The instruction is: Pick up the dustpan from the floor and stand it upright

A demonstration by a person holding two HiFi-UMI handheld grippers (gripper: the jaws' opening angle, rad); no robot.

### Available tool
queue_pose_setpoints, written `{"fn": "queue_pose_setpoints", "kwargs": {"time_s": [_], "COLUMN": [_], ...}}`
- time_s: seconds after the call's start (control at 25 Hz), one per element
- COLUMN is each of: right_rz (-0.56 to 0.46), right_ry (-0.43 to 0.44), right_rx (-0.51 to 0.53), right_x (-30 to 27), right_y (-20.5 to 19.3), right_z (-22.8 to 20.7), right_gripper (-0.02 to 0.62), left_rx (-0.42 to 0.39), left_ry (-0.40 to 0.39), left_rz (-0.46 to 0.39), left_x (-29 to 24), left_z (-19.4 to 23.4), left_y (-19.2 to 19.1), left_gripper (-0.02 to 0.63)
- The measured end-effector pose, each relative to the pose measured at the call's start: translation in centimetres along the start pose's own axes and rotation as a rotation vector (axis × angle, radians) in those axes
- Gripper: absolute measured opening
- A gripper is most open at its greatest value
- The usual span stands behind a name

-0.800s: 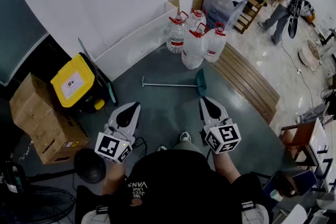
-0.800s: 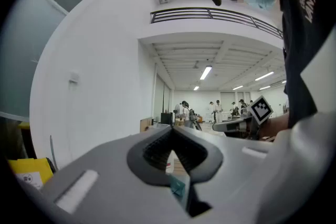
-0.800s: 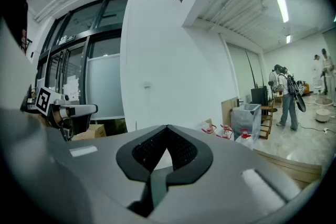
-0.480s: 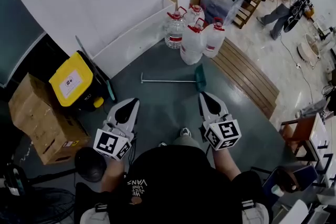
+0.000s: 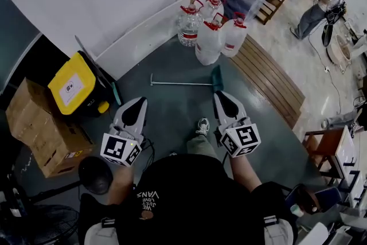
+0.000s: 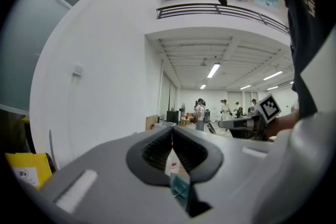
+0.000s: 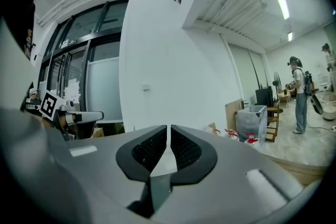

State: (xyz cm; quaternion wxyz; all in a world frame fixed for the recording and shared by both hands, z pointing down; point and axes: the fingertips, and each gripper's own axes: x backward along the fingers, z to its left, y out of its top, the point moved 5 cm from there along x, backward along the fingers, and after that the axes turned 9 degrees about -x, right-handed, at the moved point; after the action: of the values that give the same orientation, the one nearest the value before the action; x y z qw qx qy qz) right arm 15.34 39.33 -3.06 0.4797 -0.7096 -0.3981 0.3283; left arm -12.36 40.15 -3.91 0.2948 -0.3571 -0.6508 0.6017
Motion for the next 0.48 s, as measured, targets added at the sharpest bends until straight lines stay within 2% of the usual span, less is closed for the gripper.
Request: {"fn": "queue_pose_setpoints", "kwargs": {"time_s": [0.24,0.32,0.48], "right_rz": [0.038,0.058,0.106], "right_ry": [0.059,0.082,0.131], "right_rx": [0.005,0.005,0.011], "right_x": [-4.9,-6.8,-10.7], "right_y": [1.3,1.7,2.1], "right_z": [-5.6,-7.7,-11.4], "right_gripper": [0.01,0.05,0.072], "left_rx": [0.05,0.061,0.101], "left_ry": [0.036,0.058,0.11], "left_rz": [0.006,0.014,0.034], "left_x": [-7.1,-9.7,-14.3], "left_z": [0.6,1.0,1.8], "left_y": [-0.8,-1.1,-2.4], "left_gripper": [0.054,0.055,0.063]}}
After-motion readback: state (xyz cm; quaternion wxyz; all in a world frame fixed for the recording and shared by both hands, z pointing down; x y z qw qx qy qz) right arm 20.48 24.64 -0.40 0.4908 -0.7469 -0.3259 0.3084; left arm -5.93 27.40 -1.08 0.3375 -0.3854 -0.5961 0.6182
